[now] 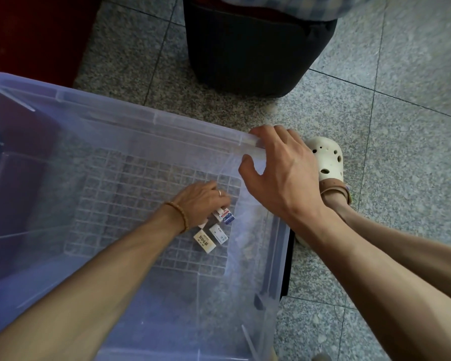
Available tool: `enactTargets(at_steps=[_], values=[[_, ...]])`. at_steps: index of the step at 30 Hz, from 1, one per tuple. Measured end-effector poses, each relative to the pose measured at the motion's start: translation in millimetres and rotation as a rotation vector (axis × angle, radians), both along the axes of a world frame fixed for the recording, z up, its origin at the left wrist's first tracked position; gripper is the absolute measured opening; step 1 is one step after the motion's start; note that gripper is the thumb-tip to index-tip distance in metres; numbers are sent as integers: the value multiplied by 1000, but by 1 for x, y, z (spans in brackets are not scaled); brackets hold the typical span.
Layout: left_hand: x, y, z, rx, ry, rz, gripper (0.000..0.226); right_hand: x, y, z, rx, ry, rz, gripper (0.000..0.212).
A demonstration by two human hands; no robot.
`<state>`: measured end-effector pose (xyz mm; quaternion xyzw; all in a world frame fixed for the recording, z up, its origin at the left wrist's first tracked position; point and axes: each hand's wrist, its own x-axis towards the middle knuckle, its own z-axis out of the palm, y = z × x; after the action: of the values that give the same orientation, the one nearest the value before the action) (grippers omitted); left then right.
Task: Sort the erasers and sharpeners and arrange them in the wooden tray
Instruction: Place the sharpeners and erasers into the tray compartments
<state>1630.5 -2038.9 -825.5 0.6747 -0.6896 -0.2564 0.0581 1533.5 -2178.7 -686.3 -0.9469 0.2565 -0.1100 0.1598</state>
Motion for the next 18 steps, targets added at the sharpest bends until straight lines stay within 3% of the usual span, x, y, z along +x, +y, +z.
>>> enactTargets(at_steps=[6,10,15,18], values=[[-7,5,-6,97,143,189,30,0,2,1,-1,-10,-7,36],[-1,16,4,262,271,384,50,-1,0,0,1,-4,-1,37],[26,50,36,331,345,559,11,-3,1,5,-40,66,15,45],[32,78,60,240,409,705,35,-2,12,12,-105,64,49,45]])
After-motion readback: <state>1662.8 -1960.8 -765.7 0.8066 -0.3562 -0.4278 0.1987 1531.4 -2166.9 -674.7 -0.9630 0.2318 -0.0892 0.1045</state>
